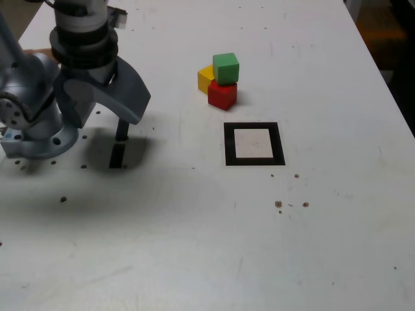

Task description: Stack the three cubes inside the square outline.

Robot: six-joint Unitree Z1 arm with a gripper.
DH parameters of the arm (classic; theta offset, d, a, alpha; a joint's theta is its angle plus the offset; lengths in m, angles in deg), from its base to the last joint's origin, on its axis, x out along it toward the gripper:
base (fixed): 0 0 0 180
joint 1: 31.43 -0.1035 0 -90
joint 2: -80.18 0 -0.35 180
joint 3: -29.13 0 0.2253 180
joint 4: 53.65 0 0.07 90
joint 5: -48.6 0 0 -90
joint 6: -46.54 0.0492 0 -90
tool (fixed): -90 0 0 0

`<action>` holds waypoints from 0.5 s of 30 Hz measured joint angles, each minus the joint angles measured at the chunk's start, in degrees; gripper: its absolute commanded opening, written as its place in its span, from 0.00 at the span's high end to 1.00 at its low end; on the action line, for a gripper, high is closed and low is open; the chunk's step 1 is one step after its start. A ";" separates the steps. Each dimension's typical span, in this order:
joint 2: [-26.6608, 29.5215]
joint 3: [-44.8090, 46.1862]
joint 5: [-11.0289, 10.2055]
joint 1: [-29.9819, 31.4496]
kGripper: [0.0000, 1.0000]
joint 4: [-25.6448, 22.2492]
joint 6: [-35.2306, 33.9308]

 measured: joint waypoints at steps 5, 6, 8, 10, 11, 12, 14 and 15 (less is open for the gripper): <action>0.10 0.00 -0.52 0.00 0.00 0.43 0.00; 0.06 0.00 -0.67 0.00 0.00 0.47 0.00; -0.02 0.00 -0.69 0.00 0.00 0.48 0.00; 0.24 0.00 -0.52 -0.25 0.00 0.45 0.00; 0.61 0.00 -0.39 -0.54 0.00 0.43 0.00; 1.08 0.00 -0.36 -0.80 0.00 0.41 0.00; 1.89 0.00 -0.36 -1.18 0.00 0.40 0.01; 2.07 -0.06 -0.36 -1.33 0.00 0.33 0.02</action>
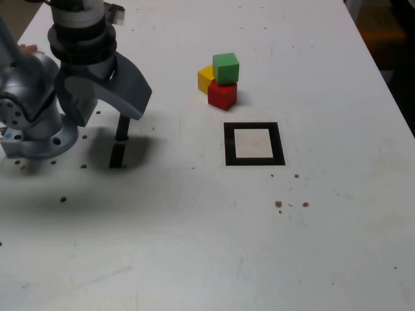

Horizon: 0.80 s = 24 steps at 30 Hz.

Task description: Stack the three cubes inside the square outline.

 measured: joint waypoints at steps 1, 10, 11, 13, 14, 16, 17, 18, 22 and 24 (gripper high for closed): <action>0.04 -0.18 0.00 -0.10 0.00 -0.09 0.03; -1.76 -11.03 -1.53 -1.78 0.00 -4.35 1.09; -2.66 -12.84 -1.66 -2.45 0.00 -5.25 1.43; -4.57 -16.65 -1.71 -4.14 0.00 -7.37 2.41; -5.69 -18.61 -1.72 -4.95 0.00 -8.51 2.99; -8.18 -22.24 -2.07 -6.09 0.01 -10.89 3.59; -9.28 -23.55 -2.31 -6.56 0.01 -11.86 3.84; -11.35 -25.86 -2.70 -7.44 0.02 -13.47 4.32; -16.22 -33.31 -3.62 -11.47 0.03 -15.78 5.81; -18.31 -36.84 -4.18 -14.52 0.03 -16.02 6.42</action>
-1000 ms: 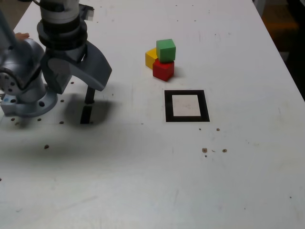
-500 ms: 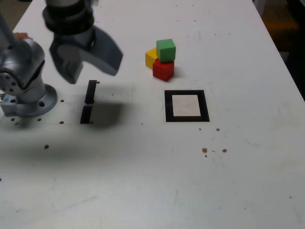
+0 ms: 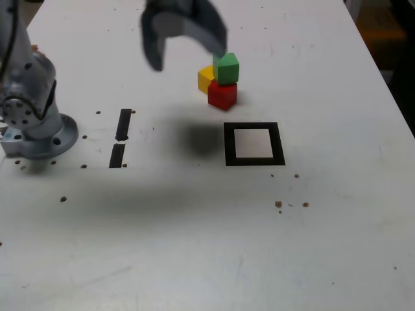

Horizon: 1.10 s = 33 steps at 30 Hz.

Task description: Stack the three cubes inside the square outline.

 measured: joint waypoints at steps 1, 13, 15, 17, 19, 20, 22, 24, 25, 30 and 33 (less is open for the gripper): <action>-1.73 -2.88 -0.44 -2.41 0.03 0.15 0.67; -12.65 -8.04 -1.41 -9.77 0.09 2.89 3.43; -13.88 -5.01 -0.61 -10.20 0.12 6.20 3.48; -14.17 -4.23 0.19 -10.20 0.19 8.00 3.67; -14.77 -4.14 1.42 -10.25 0.27 9.38 4.41; -15.11 -4.14 1.51 -10.25 0.30 9.41 4.58; -15.77 -4.18 1.52 -10.25 0.40 9.39 4.80; -15.78 -4.93 1.32 -10.25 0.52 9.46 5.06; -15.79 -5.66 1.07 -10.25 0.57 9.70 5.24; -15.98 -6.61 0.94 -10.25 0.77 9.89 5.68; -16.08 -6.73 0.97 -10.25 0.84 9.91 5.68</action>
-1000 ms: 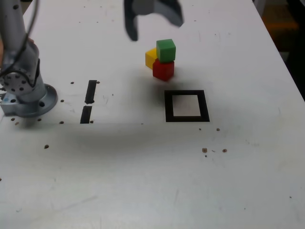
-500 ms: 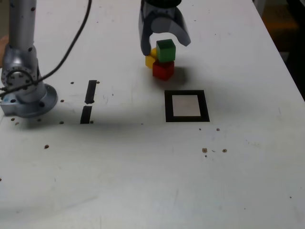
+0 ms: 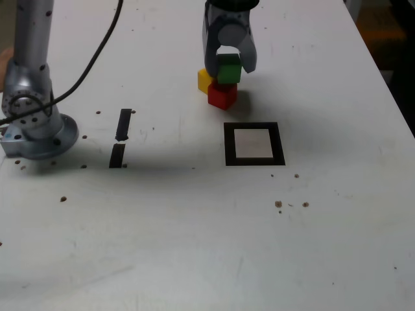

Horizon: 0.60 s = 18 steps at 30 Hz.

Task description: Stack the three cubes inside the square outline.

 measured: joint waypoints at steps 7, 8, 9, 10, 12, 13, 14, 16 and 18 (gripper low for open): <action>0.00 -1.54 0.34 0.00 0.90 -0.99 0.09; 0.00 -2.18 0.30 0.00 0.90 -0.99 0.22; 0.00 -2.89 0.23 0.00 0.90 -0.87 0.39; -0.13 -3.92 0.10 0.01 0.90 -0.77 0.68; -0.22 -5.46 0.01 0.05 0.90 -0.57 1.22; -0.56 -6.79 -0.04 0.17 0.90 -0.41 1.78; -0.96 -8.01 -0.08 0.30 0.90 -0.37 2.22; -2.05 -10.28 -0.13 0.57 0.90 -0.41 2.80; -4.05 -11.91 -0.07 0.83 0.90 -0.65 3.33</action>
